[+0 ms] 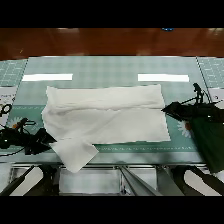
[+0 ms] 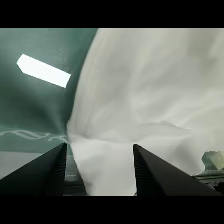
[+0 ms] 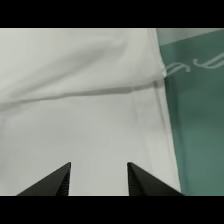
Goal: Fold the shirts.
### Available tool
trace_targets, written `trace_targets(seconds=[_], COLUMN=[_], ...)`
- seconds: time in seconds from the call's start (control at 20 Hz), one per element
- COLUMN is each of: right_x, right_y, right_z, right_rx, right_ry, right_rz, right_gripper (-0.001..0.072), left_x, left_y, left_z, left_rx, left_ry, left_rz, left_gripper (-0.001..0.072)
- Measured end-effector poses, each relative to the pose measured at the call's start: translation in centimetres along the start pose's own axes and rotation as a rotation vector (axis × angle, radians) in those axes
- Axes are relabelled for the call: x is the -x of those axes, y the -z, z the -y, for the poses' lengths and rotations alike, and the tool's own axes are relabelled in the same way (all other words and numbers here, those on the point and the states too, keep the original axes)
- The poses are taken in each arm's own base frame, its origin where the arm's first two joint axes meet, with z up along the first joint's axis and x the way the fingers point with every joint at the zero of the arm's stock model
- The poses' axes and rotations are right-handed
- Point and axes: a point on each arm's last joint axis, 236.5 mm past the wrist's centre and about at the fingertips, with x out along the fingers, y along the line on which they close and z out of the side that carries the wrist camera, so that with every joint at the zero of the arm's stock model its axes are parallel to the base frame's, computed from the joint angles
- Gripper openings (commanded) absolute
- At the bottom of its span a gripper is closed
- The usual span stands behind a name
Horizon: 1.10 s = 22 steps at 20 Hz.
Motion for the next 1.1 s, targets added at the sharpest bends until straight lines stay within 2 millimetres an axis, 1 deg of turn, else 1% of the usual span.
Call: trace_targets(seconds=[0.15, 0.2, 0.25, 0.3, 0.4, 0.5, 0.55, 0.65, 0.75, 0.85, 0.95, 1.1], right_x=[0.0, 0.0, 0.1, 0.3, 1.1, 2.2, 2.9, 3.7, 3.7, 3.3, 3.0, 2.6], right_y=[-0.2, -0.3, -0.4, -0.6, -0.8, -0.2, 0.4, 2.9, 5.6, 8.1, 9.5, 10.5], right_z=[-0.3, -0.3, -0.2, -0.1, 0.5, 1.8, 2.8, 4.9, 6.0, 6.6, 7.0, 7.4], right_rx=[-0.006, -0.008, -0.009, -0.011, -0.022, -0.053, -0.071, -0.122, -0.169, -0.195, -0.208, -0.212], right_ry=[-0.012, -0.012, -0.013, -0.011, -0.005, 0.019, 0.046, 0.112, 0.147, 0.167, 0.181, 0.198], right_rz=[0.009, 0.014, 0.019, 0.024, 0.022, -0.003, -0.022, -0.089, -0.163, -0.232, -0.266, -0.297], right_gripper=[0.041, 0.041, 0.041, 0.041, 0.041, 0.041, 0.041, 0.041, 0.041, 0.041, 0.041, 0.041], left_x=[-1.1, -1.5, -1.7, -2.0, -2.2, -2.3, -2.4, -2.4, -2.3, -2.2, -2.2, -2.1], left_y=[0.8, 1.0, 1.1, 0.6, 0.5, 0.6, 0.6, 0.5, 0.4, 0.4, 0.4, 0.5], left_z=[0.6, 0.9, 1.0, 1.0, 1.4, 1.8, 1.9, 2.1, 2.2, 2.3, 2.5, 2.7], left_rx=[-0.02, -0.032, -0.049, -0.07, -0.099, -0.121, -0.128, -0.139, -0.146, -0.153, -0.154, -0.156], left_ry=[-0.007, -0.007, -0.013, -0.019, -0.015, -0.004, -0.001, 0.004, 0.008, 0.008, 0.014, 0.022], left_rz=[-0.054, -0.067, -0.072, -0.055, -0.053, -0.055, -0.054, -0.05, -0.043, -0.037, -0.033, -0.034], left_gripper=[0.05, 0.0397, 0.0147, 0.0015, 0.0016, 0.0016, 0.0016, 0.0016, 0.0016, 0.0016, 0.0016, 0.0016])
